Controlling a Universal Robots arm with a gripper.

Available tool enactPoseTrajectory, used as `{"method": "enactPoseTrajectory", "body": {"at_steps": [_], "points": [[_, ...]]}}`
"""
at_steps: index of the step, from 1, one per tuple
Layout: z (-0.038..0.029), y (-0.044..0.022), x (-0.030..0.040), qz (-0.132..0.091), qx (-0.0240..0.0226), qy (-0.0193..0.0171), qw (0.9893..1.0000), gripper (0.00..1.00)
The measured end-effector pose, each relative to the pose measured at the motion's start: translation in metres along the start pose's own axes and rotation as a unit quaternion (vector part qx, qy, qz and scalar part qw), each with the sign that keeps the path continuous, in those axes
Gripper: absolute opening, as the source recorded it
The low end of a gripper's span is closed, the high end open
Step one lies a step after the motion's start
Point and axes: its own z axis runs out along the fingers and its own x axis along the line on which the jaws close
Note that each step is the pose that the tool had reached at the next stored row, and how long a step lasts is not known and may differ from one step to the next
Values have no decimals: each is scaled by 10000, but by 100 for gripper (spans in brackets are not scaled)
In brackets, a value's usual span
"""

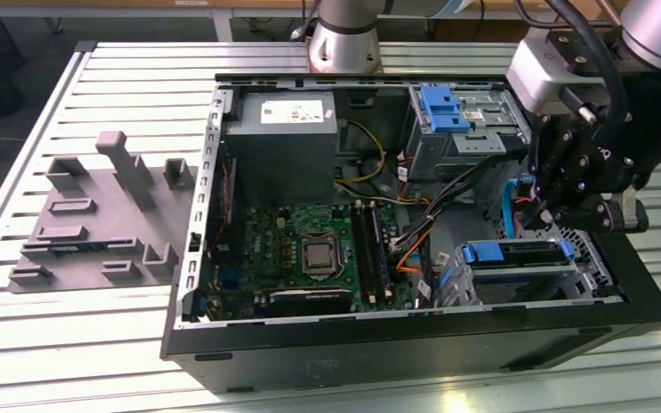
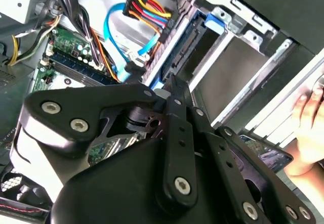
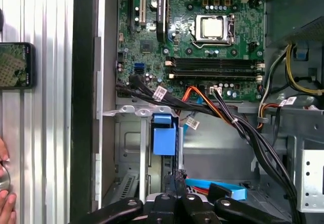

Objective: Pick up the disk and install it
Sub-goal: 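Insert the first disk wire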

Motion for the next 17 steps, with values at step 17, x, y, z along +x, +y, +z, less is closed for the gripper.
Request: {"method": "enactPoseTrajectory", "body": {"at_steps": [17], "points": [[22, -133, -152, 0, -1, 0, 10000, 11]]}}
